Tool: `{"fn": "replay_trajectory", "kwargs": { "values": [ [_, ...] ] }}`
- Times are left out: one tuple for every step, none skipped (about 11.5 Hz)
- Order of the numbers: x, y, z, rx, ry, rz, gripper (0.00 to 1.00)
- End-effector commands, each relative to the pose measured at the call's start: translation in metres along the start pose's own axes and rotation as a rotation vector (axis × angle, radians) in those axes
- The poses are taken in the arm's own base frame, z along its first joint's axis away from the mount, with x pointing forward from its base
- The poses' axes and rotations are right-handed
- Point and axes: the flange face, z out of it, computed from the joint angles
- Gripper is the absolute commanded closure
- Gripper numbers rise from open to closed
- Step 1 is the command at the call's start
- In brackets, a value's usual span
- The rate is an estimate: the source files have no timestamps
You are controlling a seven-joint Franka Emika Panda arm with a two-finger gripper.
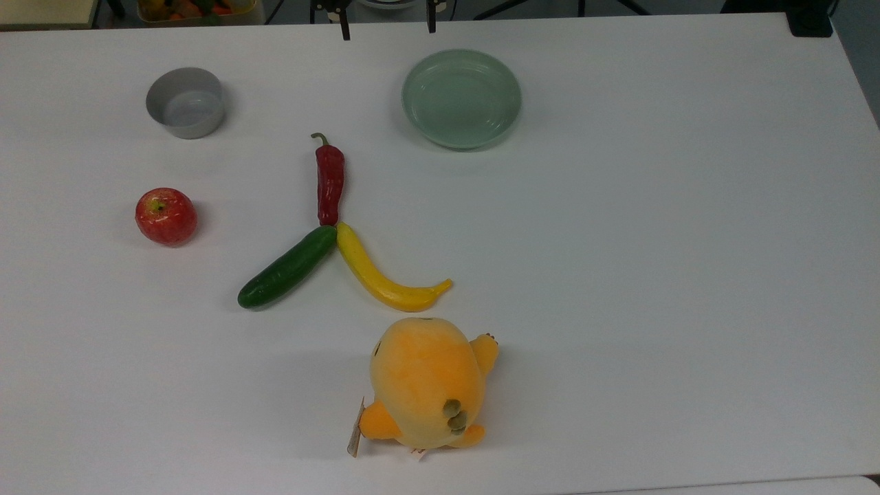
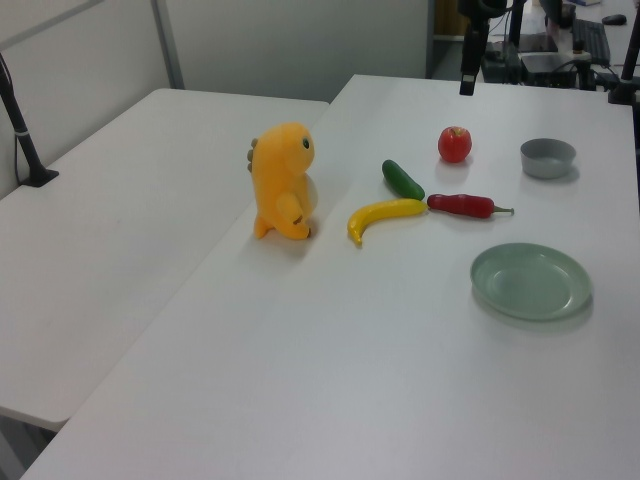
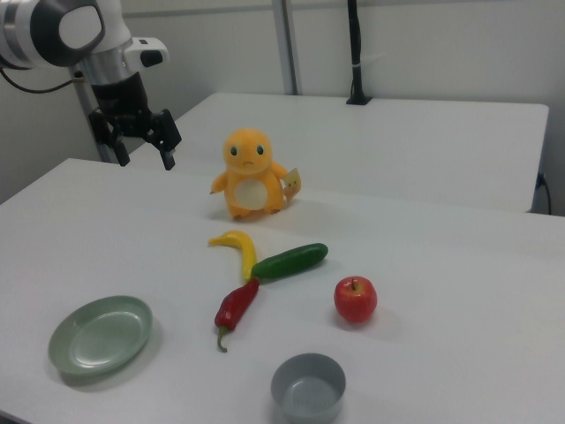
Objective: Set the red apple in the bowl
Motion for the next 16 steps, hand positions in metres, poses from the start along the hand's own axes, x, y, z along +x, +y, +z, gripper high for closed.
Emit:
{"fn": "replay_trajectory", "kwargs": {
  "values": [
    [-0.005,-0.004,0.004,0.016,-0.012,0.002,0.00],
    [-0.005,-0.004,0.005,0.016,-0.012,0.002,0.00],
    [-0.004,-0.003,0.006,0.016,-0.013,0.003,0.00],
    [-0.004,-0.003,0.006,0.016,-0.013,0.003,0.00],
    [-0.003,-0.001,0.006,0.015,-0.013,0.003,0.00],
    [-0.003,0.005,0.006,0.015,-0.012,0.011,0.00],
    [-0.004,0.010,0.005,0.014,-0.009,0.018,0.00],
    [-0.003,0.017,0.007,0.014,-0.010,0.029,0.00],
    [0.000,0.023,0.006,0.010,0.017,0.029,0.00],
    [0.005,0.035,0.009,0.005,0.038,0.042,0.00],
    [0.009,0.050,0.013,0.000,0.060,0.066,0.00],
    [0.013,0.064,0.018,-0.007,0.082,0.086,0.00],
    [0.018,0.080,0.028,-0.013,0.088,0.112,0.00],
    [0.021,0.097,0.032,-0.021,0.109,0.134,0.00],
    [0.024,0.115,0.040,-0.030,0.125,0.141,0.00],
    [0.026,0.130,0.049,-0.040,0.131,0.139,0.00]
  ]
}}
